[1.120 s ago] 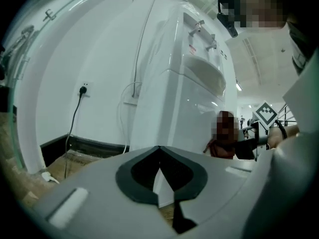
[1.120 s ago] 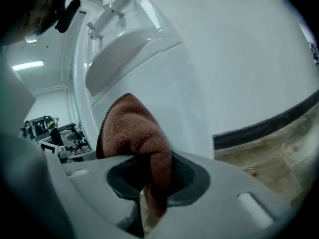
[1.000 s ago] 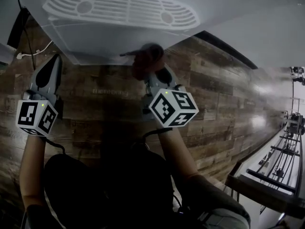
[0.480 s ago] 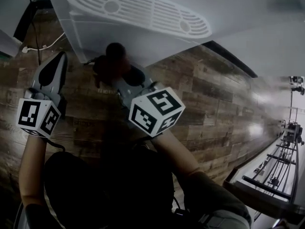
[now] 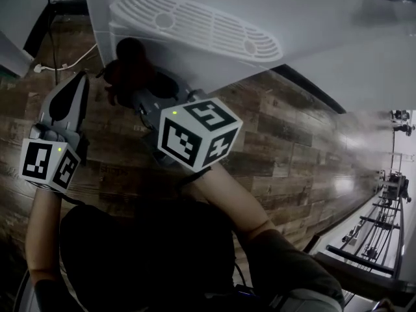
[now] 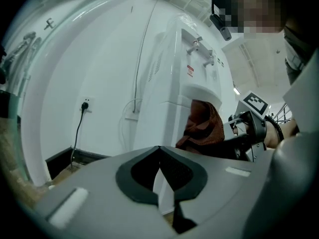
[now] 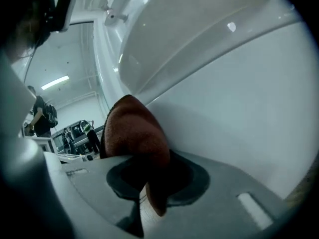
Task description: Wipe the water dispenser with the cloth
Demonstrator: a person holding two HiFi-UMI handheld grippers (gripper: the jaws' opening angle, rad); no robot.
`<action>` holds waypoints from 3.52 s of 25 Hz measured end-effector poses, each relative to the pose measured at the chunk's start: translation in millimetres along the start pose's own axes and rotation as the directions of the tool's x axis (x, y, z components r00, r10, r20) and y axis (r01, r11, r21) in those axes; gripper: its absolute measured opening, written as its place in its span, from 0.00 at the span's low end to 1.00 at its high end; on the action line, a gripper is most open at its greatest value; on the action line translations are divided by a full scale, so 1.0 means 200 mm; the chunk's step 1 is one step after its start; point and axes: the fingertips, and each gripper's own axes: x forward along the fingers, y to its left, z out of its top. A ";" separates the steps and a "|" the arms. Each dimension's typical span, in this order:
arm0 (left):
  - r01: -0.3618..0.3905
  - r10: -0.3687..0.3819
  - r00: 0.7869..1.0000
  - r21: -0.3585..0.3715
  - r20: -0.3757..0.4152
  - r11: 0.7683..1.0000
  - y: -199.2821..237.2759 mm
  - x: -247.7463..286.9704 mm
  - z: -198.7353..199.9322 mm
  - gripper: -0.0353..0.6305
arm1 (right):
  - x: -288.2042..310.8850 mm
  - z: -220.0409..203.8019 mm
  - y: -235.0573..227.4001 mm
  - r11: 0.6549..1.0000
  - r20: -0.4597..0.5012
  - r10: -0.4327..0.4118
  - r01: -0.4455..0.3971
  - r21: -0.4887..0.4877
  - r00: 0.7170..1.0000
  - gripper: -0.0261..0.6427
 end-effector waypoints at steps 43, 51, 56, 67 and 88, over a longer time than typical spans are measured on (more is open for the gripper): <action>-0.131 0.123 0.988 -0.093 -0.090 0.987 0.24 -0.25 -0.44 0.08 | 0.40 -0.99 -0.19 0.996 -0.497 0.069 -0.030 0.086 0.865 0.14; -0.137 0.135 0.984 -0.010 -0.114 0.990 0.08 -0.42 0.19 0.08 | 0.22 -0.36 0.21 0.988 -0.442 0.087 -0.019 0.156 0.893 0.14; -0.146 0.139 0.982 -0.048 -0.126 0.988 -0.02 -0.49 0.58 0.08 | 0.13 0.02 0.46 0.983 -0.388 0.055 0.019 0.182 0.920 0.14; -0.158 0.149 0.984 -0.094 -0.095 0.983 -0.26 -0.58 1.40 0.08 | -0.13 0.84 1.00 0.978 -0.334 0.107 -0.038 0.207 0.936 0.14; -0.098 0.106 0.993 -0.168 0.041 0.981 -0.52 -0.93 2.51 0.08 | -0.73 1.97 1.73 0.990 -0.049 0.049 -0.042 0.136 0.998 0.14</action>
